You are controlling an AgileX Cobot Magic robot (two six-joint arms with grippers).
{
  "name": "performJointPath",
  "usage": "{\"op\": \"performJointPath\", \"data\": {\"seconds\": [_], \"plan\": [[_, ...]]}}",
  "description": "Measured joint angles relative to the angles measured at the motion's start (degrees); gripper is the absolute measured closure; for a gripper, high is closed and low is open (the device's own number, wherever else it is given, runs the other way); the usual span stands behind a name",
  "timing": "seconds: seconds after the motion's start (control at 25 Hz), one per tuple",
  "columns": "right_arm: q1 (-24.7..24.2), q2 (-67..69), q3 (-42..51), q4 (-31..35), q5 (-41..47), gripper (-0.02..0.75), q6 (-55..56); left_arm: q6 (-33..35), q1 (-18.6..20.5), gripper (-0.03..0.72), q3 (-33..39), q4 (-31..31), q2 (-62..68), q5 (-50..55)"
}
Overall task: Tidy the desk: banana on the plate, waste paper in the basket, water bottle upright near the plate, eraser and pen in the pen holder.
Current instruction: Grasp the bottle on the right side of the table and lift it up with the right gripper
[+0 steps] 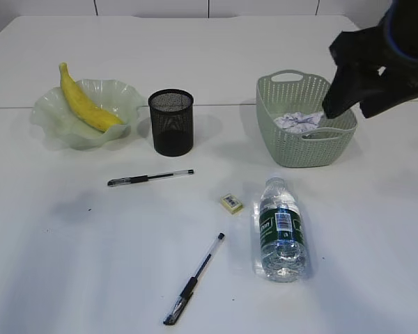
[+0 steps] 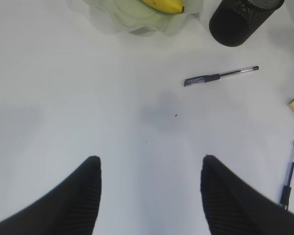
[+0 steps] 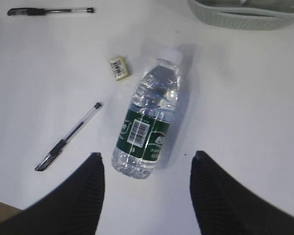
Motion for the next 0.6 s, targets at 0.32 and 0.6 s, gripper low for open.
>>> {"op": "performJointPath", "data": {"seconds": [0.32,0.6], "plan": [[3.67,1.94,0.00,-3.80,0.00,0.322,4.87,0.00,0.00,0.235,0.00,-0.10,0.00,0.09],[3.67,10.11,0.00,-2.26,-0.36,0.318,6.78,0.00,0.00,0.235,0.00,-0.47,0.00,0.09]]}}
